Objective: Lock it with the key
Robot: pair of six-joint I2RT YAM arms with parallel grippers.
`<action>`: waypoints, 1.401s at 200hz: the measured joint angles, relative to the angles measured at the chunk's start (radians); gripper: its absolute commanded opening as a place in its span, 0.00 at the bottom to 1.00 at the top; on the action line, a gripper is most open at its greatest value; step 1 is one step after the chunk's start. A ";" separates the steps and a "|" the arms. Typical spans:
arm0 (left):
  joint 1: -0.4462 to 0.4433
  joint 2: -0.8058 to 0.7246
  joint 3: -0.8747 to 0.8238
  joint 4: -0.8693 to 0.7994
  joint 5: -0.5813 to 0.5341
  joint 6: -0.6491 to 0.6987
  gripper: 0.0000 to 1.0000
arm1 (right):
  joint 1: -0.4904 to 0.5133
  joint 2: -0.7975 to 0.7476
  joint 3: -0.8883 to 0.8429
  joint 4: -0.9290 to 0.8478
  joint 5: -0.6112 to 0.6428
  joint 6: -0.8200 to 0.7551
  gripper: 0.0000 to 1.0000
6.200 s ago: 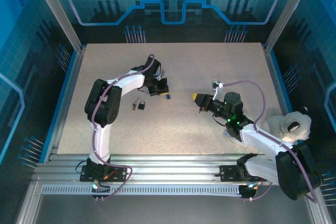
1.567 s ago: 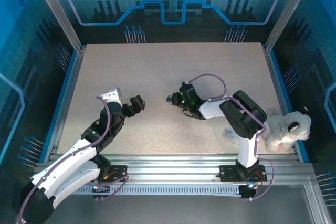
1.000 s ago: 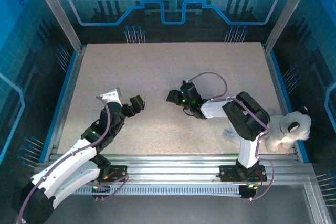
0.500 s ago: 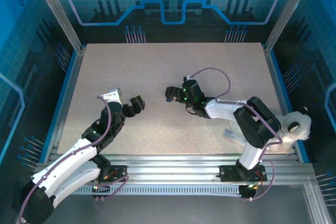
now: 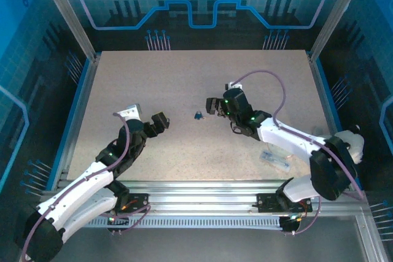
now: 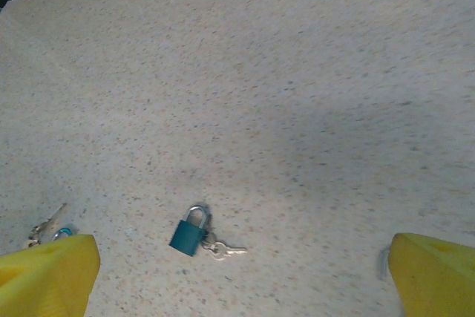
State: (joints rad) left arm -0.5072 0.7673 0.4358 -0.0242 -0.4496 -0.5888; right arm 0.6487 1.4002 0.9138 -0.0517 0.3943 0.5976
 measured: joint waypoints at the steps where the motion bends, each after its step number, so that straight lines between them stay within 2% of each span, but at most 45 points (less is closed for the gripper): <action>1: 0.000 0.000 0.000 0.000 0.000 0.000 0.99 | 0.000 -0.003 0.000 -0.003 0.001 -0.001 1.00; 31: 0.000 0.008 0.002 -0.002 0.001 -0.010 0.99 | 0.000 -0.113 0.004 -0.145 0.072 -0.011 1.00; 69: 0.000 0.033 0.037 -0.028 0.002 -0.016 0.99 | 0.002 -0.176 0.032 -0.363 0.148 0.008 1.00; 134: 0.000 0.076 0.050 -0.038 0.013 -0.038 0.99 | 0.006 -0.208 0.088 -0.605 0.097 0.003 1.00; 195: 0.000 0.077 0.050 -0.046 0.017 -0.041 0.99 | 0.006 -0.052 0.172 -0.719 0.095 -0.045 1.00; 280: 0.000 0.077 0.050 -0.046 0.028 -0.041 0.99 | -0.016 0.069 0.211 -0.753 0.040 -0.054 0.95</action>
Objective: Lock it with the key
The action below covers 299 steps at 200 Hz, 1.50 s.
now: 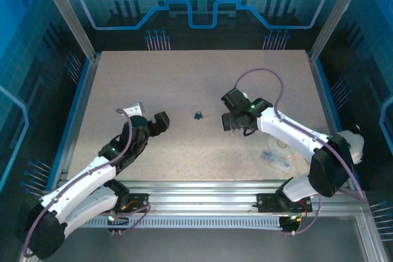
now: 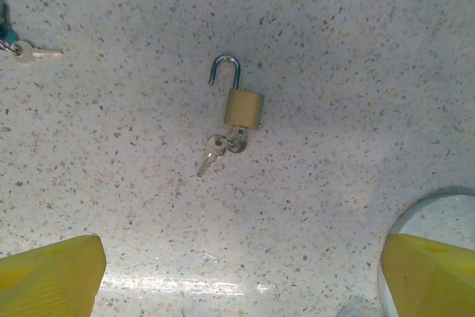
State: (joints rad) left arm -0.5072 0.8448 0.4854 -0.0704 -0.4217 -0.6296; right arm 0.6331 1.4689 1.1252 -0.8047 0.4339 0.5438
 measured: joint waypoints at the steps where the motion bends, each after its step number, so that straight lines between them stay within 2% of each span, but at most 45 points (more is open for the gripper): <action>1: 0.000 0.000 0.000 0.000 0.000 0.000 0.99 | 0.000 0.001 0.000 0.000 -0.001 0.000 0.95; 47: 0.000 0.003 0.000 0.000 0.007 0.000 1.00 | -0.026 0.048 0.010 -0.006 -0.040 -0.004 0.92; 75: 0.000 0.007 0.000 0.000 0.010 0.000 0.99 | -0.035 0.074 0.015 -0.006 -0.057 -0.012 0.84; 144: 0.000 0.014 0.000 0.000 0.014 0.000 0.99 | -0.089 0.158 0.021 0.014 -0.109 -0.014 0.73; 198: 0.000 0.024 0.000 0.000 0.019 0.000 0.99 | -0.122 0.219 0.034 0.043 -0.160 -0.014 0.71; 208: 0.000 0.025 0.000 0.000 0.019 0.000 0.99 | -0.126 0.235 0.042 0.047 -0.164 -0.014 0.67; 245: 0.000 0.026 0.000 0.000 0.019 0.000 0.99 | -0.148 0.294 0.073 0.058 -0.171 -0.014 0.65; 251: 0.000 0.027 0.000 0.001 0.019 0.000 0.99 | -0.151 0.303 0.077 0.060 -0.173 -0.014 0.62; 299: 0.000 0.034 0.000 0.000 0.019 0.000 0.99 | -0.173 0.344 0.085 0.074 -0.185 -0.010 0.61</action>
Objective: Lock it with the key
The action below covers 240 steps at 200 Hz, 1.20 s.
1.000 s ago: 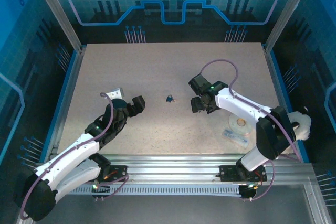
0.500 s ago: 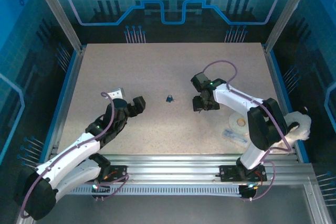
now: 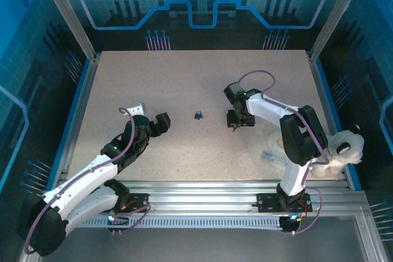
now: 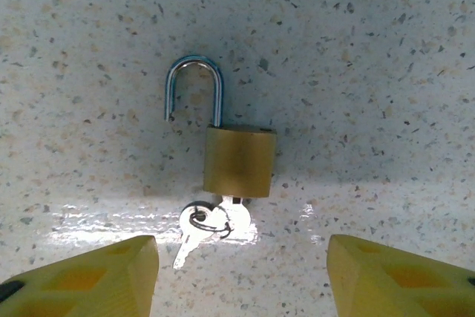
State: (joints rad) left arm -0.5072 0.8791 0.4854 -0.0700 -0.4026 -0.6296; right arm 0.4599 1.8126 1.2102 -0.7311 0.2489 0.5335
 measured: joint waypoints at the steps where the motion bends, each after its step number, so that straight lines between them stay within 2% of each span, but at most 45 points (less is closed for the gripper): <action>1: 0.000 0.000 0.000 0.000 0.000 0.000 0.99 | -0.001 0.002 0.001 0.000 0.000 0.000 0.61; 60: 0.000 0.005 0.000 0.000 0.000 0.000 0.99 | -0.012 0.043 0.033 0.017 -0.009 0.001 0.59; 69: 0.000 0.005 0.000 0.000 0.000 0.000 0.99 | -0.016 0.047 0.038 0.020 -0.016 0.001 0.54; 240: 0.000 0.006 0.000 0.000 0.000 0.000 0.99 | -0.052 0.095 0.055 0.045 -0.045 0.011 0.46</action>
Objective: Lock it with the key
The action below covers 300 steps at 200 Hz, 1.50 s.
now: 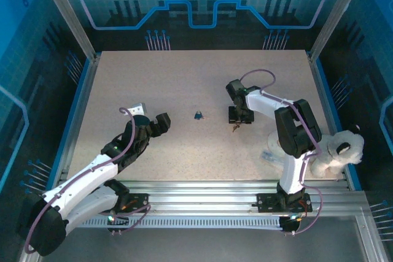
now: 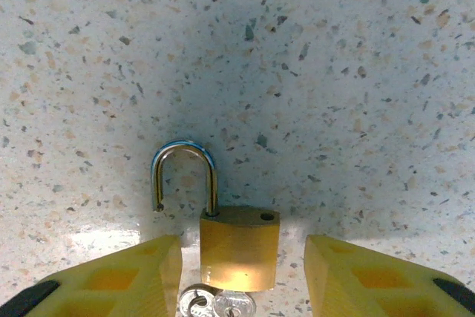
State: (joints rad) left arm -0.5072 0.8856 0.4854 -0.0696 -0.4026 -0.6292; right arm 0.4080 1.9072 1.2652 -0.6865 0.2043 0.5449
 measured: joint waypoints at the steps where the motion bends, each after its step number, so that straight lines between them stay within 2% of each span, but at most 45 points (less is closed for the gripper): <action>1: 0.000 0.000 0.000 0.000 0.000 0.000 0.99 | 0.000 0.000 0.000 0.000 0.000 0.000 0.46; 42: 0.000 0.000 0.000 0.000 0.000 0.000 0.99 | -0.005 0.005 0.000 0.002 0.000 0.001 0.39; 134: 0.000 0.000 0.000 0.000 0.000 0.000 0.99 | -0.008 0.015 0.000 0.025 -0.006 0.002 0.37; 186: 0.000 0.000 0.000 0.000 0.000 0.002 0.99 | -0.013 0.018 -0.001 0.033 -0.023 0.004 0.30; 258: 0.000 0.000 0.000 0.000 0.000 0.002 0.99 | -0.020 0.003 -0.022 0.057 -0.051 0.003 0.29; 300: 0.000 0.000 0.000 0.000 0.000 0.002 0.99 | -0.022 -0.024 -0.051 0.093 -0.115 -0.011 0.29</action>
State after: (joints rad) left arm -0.5072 0.8856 0.4854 -0.0700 -0.4030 -0.6270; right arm 0.3859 1.8828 1.2140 -0.5934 0.0891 0.5339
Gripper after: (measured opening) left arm 0.994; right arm 0.292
